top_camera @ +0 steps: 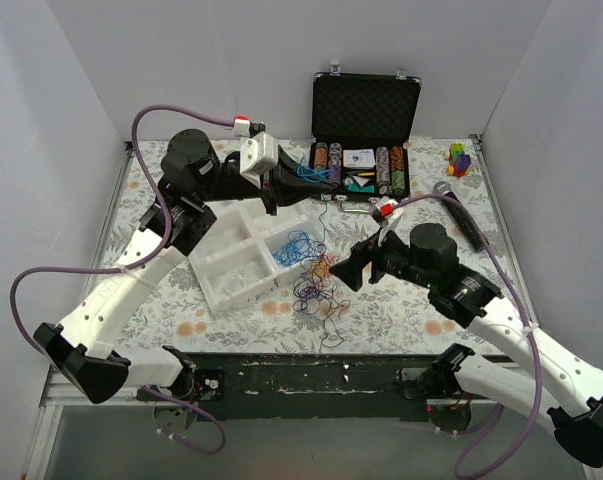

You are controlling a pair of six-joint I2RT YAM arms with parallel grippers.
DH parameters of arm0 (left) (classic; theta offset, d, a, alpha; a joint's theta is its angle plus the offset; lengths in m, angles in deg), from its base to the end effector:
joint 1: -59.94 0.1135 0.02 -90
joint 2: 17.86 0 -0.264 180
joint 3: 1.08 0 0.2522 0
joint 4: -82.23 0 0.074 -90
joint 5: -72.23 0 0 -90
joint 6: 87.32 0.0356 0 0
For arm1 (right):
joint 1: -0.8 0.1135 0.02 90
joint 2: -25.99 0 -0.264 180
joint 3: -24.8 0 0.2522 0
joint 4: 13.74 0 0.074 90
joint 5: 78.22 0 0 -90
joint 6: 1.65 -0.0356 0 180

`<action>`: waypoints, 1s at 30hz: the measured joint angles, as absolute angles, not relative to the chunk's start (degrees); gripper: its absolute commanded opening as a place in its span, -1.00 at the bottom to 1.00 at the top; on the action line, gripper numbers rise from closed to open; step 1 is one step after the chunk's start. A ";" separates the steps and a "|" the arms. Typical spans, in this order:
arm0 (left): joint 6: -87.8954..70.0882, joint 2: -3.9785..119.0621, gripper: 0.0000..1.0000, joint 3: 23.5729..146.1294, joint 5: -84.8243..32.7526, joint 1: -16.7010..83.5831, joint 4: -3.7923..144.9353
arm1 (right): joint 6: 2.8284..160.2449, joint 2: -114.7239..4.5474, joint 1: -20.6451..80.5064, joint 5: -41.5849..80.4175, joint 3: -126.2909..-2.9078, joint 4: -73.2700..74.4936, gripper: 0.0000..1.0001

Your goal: Untangle the cables

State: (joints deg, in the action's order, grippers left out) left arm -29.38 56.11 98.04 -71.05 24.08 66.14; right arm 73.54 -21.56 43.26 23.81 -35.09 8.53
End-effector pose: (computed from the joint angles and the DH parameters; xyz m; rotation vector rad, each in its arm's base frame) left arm 0.2017 -0.1810 0.4894 0.9105 1.4373 -1.5705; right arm 0.1391 0.1374 0.3434 -0.5924 1.7318 0.9027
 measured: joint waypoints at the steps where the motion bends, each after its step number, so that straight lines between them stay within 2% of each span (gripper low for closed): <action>1: -29.29 55.61 -1.00 98.04 -71.14 24.08 65.57 | 73.46 -21.56 43.26 23.48 -32.97 8.84 0.81; 10: -30.38 54.84 -1.00 98.04 -71.44 24.08 63.65 | 73.65 -23.04 45.45 22.58 -30.09 1.05 0.84; 20: -33.55 55.35 -1.00 101.19 -72.10 23.71 63.56 | 75.01 -31.83 51.87 17.80 -29.89 -7.54 0.86; 24: -33.77 55.98 -1.00 104.47 -71.60 23.43 63.69 | 74.44 -32.11 52.94 14.34 -25.00 -11.27 0.85; 30: -32.39 56.68 -1.00 111.09 -68.43 23.43 63.76 | 71.12 -34.82 54.12 9.01 -15.82 -12.41 0.68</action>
State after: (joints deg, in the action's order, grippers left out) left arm -32.39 56.68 111.09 -68.43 23.43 63.76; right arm 71.12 -34.82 54.12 9.01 -15.82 -12.41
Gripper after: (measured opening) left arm 0.018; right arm 0.890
